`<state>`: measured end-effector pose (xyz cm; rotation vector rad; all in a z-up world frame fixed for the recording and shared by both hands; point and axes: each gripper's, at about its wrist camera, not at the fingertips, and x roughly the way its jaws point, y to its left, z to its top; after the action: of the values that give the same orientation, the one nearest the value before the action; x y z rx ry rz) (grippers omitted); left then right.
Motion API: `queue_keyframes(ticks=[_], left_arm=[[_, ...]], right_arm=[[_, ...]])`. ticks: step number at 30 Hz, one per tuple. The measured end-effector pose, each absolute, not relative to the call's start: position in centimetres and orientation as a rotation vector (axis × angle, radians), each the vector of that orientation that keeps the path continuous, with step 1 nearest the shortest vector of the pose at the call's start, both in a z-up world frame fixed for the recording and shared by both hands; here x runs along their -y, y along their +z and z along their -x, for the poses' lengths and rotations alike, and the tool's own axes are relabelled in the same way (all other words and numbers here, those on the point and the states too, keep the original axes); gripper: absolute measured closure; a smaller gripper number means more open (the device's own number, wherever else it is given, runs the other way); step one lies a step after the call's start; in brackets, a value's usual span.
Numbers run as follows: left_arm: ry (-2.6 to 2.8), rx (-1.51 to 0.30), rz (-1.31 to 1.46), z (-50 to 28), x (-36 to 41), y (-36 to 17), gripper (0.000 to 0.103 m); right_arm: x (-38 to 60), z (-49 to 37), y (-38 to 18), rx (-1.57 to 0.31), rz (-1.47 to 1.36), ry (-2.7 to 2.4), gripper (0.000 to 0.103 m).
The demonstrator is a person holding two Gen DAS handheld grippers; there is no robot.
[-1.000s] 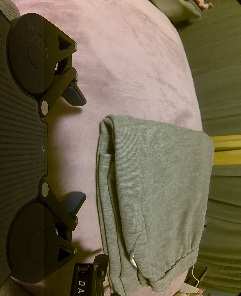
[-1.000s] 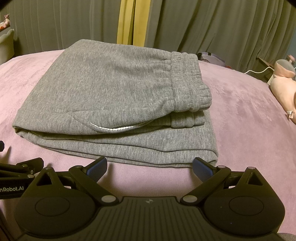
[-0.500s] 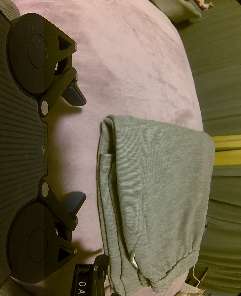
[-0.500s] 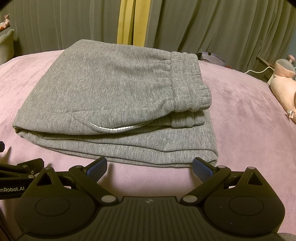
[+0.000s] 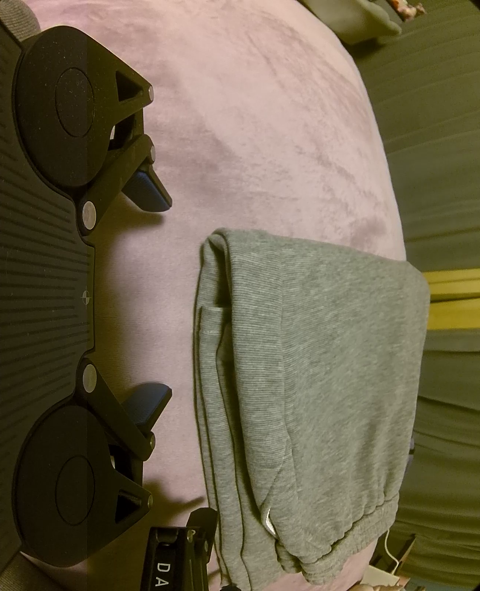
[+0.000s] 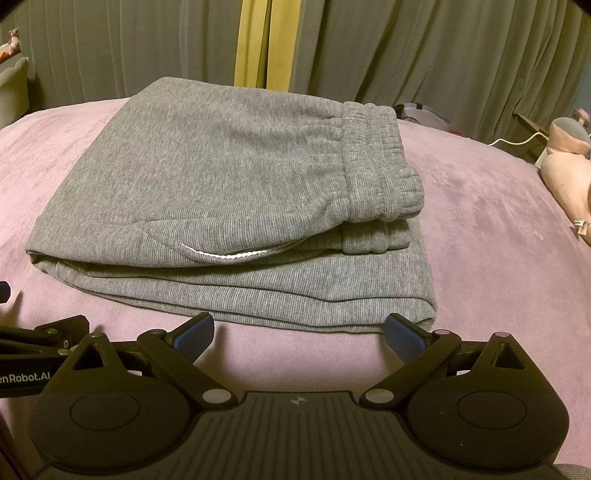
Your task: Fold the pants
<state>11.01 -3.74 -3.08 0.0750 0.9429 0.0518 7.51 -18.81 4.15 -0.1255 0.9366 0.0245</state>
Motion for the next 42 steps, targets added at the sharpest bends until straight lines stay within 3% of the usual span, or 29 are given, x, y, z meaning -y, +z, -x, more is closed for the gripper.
queue_keyframes(ticks=[42], left_arm=[[0.046, -0.947, -0.078, -11.15, 3.47, -3.23, 0.001]], right_arm=[[18.9, -7.53, 4.12, -0.937, 0.125, 0.025, 0.004]])
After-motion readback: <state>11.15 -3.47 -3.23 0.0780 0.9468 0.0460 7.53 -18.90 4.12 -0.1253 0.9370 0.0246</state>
